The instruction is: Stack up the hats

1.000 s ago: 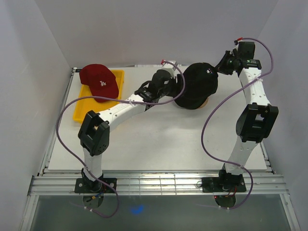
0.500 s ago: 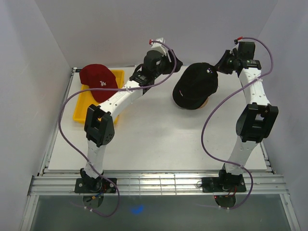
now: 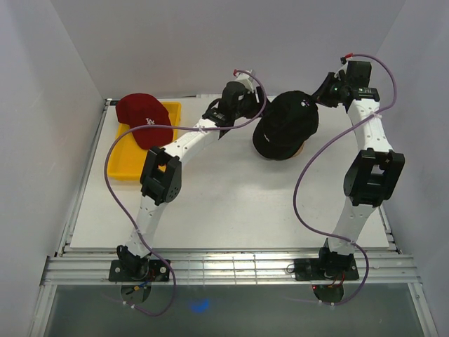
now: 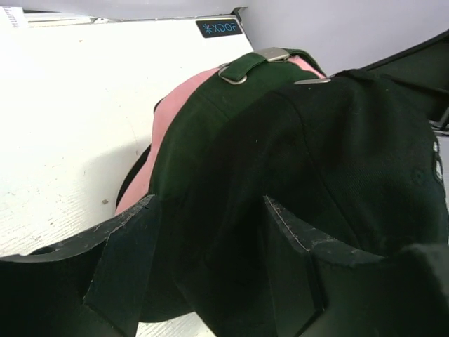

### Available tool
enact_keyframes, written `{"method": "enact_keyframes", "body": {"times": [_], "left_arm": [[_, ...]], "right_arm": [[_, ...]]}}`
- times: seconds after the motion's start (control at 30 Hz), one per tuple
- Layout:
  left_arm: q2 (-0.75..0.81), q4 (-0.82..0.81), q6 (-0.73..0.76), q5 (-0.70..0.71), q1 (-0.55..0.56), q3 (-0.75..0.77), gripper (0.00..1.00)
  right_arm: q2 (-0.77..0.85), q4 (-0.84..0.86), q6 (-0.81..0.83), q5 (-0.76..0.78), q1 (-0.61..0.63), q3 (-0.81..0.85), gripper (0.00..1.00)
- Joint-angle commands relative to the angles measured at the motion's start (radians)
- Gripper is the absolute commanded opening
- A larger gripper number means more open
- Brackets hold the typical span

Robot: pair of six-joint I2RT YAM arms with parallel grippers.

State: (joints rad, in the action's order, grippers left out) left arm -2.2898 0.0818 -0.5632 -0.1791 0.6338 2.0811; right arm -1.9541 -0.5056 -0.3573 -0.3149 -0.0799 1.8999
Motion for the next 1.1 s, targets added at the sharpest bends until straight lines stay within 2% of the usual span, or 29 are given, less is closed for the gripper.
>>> {"method": "enact_keyframes", "body": {"times": [0.0, 0.5, 1.07], "left_arm": [[-0.01, 0.018, -0.001, -0.025, 0.0, 0.054, 0.69], [-0.048, 0.059, -0.052, 0.023, -0.009, 0.116, 0.68], [-0.03, 0.085, -0.067, 0.064, -0.026, 0.111, 0.72]], "right_arm": [[-0.037, 0.039, 0.023, 0.019, -0.012, -0.007, 0.18], [-0.066, 0.03, 0.011, 0.056, -0.012, -0.094, 0.13], [0.047, 0.09, -0.006, 0.046, -0.011, -0.297, 0.12]]}}
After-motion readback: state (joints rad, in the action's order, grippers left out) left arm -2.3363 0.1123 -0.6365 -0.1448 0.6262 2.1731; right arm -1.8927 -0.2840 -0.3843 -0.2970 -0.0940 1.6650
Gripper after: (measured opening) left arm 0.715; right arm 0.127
